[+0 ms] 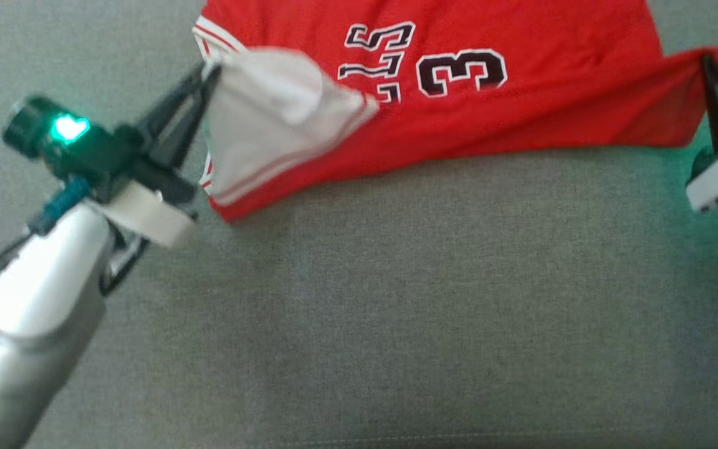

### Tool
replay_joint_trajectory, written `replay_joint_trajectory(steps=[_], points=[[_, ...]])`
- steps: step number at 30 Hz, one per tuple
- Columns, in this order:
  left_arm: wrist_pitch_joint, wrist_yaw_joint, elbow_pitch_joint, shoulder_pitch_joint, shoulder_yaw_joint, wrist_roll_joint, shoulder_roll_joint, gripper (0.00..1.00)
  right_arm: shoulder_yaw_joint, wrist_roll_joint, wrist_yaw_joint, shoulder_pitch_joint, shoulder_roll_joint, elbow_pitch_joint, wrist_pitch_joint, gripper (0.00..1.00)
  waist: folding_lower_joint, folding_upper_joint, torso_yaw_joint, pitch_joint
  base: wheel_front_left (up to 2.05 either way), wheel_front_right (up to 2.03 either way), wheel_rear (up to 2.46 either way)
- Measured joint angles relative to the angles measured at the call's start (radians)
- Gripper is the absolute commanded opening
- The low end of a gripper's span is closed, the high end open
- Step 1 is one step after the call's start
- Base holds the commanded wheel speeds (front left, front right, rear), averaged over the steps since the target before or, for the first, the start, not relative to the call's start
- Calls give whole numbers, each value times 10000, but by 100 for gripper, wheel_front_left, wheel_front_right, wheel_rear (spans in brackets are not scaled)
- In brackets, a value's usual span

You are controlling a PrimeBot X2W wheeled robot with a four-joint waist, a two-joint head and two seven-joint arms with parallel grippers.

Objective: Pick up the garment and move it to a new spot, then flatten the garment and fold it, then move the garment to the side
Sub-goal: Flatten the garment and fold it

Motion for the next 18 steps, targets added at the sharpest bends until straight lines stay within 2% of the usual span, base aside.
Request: replay_joint_trajectory(steps=[7, 8, 9, 10, 11, 14, 18], points=[[-339, 4, 1007, -1380, 230, 550, -222, 0, 884, 10, 0, -1487, -25, 1120, -150, 0, -1, 0, 71, 598, 0, 0, 0], [-349, 2, 1093, -1468, 240, 566, -303, 0, 997, 50, 0, -1590, -23, 1252, -186, 6, -1, 0, 87, 637, 0, 0, 0], [-353, 0, 1193, -1524, 232, 564, -389, 31, 1060, 138, 0, -1689, 12, 1434, -190, 80, -1, 0, 105, 667, 0, 0, 0], [-355, -8, 1296, -1561, 209, 585, -456, 88, 1074, 267, 0, -1757, 67, 1607, -201, 100, -1, 0, 119, 686, 0, 0, 0], [-393, -8, 1365, -1569, 238, 617, -518, 100, 1127, 362, 0, -1797, 127, 1745, -274, 100, -1, 0, 122, 689, 0, 0, 0], [-412, 161, 1246, -1422, 462, 564, -748, 100, 1390, 541, 0, -1800, 339, 1937, -587, 100, -3, 0, 86, 614, 0, 0, 0], [-426, 694, 938, -221, 955, 268, -1156, 100, 1480, 825, 0, -1638, 497, 2006, -957, 100, -4, 0, 33, 439, 0, 0, 0]])
